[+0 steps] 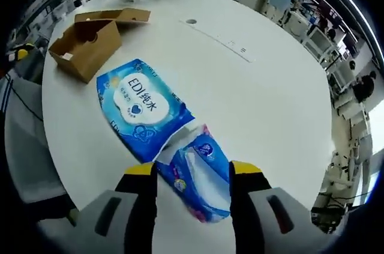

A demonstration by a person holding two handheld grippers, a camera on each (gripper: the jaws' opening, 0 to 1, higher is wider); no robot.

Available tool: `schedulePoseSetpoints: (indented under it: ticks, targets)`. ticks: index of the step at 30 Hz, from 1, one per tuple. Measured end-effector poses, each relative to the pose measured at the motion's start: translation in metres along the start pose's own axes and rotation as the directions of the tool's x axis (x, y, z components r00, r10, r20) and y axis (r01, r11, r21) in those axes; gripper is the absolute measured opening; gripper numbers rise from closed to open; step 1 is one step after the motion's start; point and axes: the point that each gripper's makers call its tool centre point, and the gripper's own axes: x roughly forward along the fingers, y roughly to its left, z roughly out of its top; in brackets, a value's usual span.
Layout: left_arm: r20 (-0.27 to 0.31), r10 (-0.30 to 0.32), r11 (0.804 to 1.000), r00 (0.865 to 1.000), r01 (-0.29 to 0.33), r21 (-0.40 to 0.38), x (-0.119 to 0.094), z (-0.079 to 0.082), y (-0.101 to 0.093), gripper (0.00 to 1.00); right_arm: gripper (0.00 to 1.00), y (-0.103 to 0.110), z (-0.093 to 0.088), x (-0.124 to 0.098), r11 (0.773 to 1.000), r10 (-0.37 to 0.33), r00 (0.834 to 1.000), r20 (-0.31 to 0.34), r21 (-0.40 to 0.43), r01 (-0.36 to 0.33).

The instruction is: Operate the shoe box by opening the lid, removing the specified soft item, and placing it in the target area until the item is outside and the box remains undamaged.

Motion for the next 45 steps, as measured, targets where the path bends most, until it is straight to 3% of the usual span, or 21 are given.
schedulePoseSetpoints:
  ticks: [6,18,22,29,32,35,37,45]
  targets:
    - [-0.004,0.035,0.999,0.999,-0.035,-0.016,-0.009,-0.007,0.005,0.32,0.53,-0.002,-0.021,0.014,0.974,0.009,0.992,-0.125,-0.224,-0.037]
    - [-0.017,0.105,0.994,0.994,-0.106,-0.032,-0.026,-0.021,0.011,0.32,0.53,-0.001,-0.034,0.043,0.927,0.035,0.978,-0.205,-0.359,-0.108]
    - [-0.021,0.120,0.992,0.993,-0.121,-0.038,-0.028,-0.025,0.011,0.32,0.49,0.001,-0.044,0.049,0.890,0.040,0.968,-0.246,-0.431,-0.147]
    - [-0.028,0.125,0.991,0.992,-0.126,-0.044,-0.026,-0.028,0.004,0.32,0.47,0.001,-0.047,0.053,0.870,0.047,0.965,-0.257,-0.465,-0.166]
    - [-0.026,0.125,0.991,0.992,-0.126,-0.040,-0.025,-0.026,0.001,0.32,0.47,0.002,-0.048,0.052,0.848,0.051,0.966,-0.255,-0.500,-0.177]
    - [-0.023,0.124,0.992,0.992,-0.124,-0.035,-0.024,-0.025,-0.004,0.32,0.47,0.002,-0.050,0.051,0.799,0.044,0.964,-0.262,-0.570,-0.191]
    - [-0.024,0.123,0.992,0.992,-0.123,-0.031,-0.023,-0.024,-0.005,0.32,0.47,0.002,-0.051,0.051,0.783,0.038,0.963,-0.269,-0.590,-0.195]
    - [-0.020,0.117,0.993,0.993,-0.118,-0.023,-0.025,-0.024,-0.013,0.32,0.48,0.001,-0.048,0.049,0.780,0.022,0.968,-0.252,-0.601,-0.174]
